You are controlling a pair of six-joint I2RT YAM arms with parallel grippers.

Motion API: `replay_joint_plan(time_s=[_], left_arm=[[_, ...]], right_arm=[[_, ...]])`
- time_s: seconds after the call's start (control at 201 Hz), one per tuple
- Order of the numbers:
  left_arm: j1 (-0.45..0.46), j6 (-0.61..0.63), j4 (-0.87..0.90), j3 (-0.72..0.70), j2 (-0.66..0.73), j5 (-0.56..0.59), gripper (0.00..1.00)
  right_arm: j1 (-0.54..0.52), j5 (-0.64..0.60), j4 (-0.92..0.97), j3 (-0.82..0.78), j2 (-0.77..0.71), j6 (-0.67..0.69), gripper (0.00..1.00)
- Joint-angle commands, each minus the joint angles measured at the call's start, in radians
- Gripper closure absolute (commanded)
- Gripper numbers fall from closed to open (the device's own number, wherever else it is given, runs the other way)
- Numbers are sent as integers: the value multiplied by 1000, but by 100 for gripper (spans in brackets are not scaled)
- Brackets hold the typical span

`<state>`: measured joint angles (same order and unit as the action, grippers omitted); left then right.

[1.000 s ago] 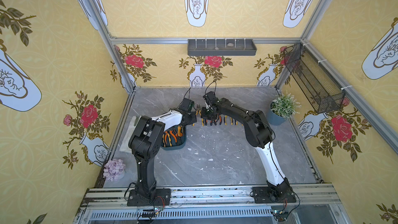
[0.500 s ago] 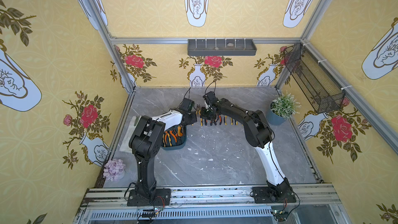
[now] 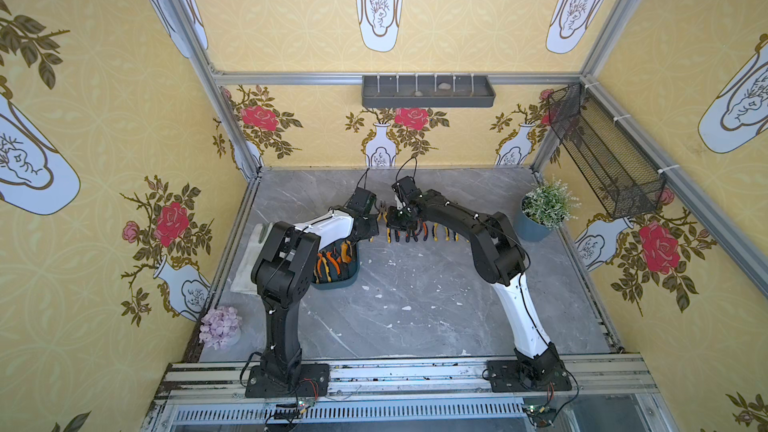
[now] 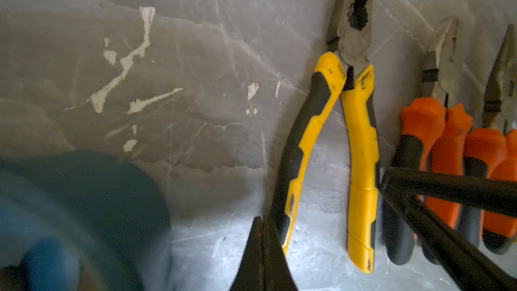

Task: Take the pliers out of the storage box
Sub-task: Adjust the pliers at the center of the board.

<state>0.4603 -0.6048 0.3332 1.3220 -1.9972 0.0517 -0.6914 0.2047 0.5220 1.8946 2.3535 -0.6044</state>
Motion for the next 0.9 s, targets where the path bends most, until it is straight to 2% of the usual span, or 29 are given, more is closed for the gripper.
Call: replay_joint_plan(time_s=[0.0,0.314,0.896], left_arm=[[-2,13,45,-4,-36,22,100],[-2,-1,17,-5,-43,-34,100],[-2,-10,13,10,-38,-64,100]], right_arm=[[1,-5,6,-5,9,0,100],[4,-3,3,-9,9,0,100],[5,4,0,-8,9,-2,100]])
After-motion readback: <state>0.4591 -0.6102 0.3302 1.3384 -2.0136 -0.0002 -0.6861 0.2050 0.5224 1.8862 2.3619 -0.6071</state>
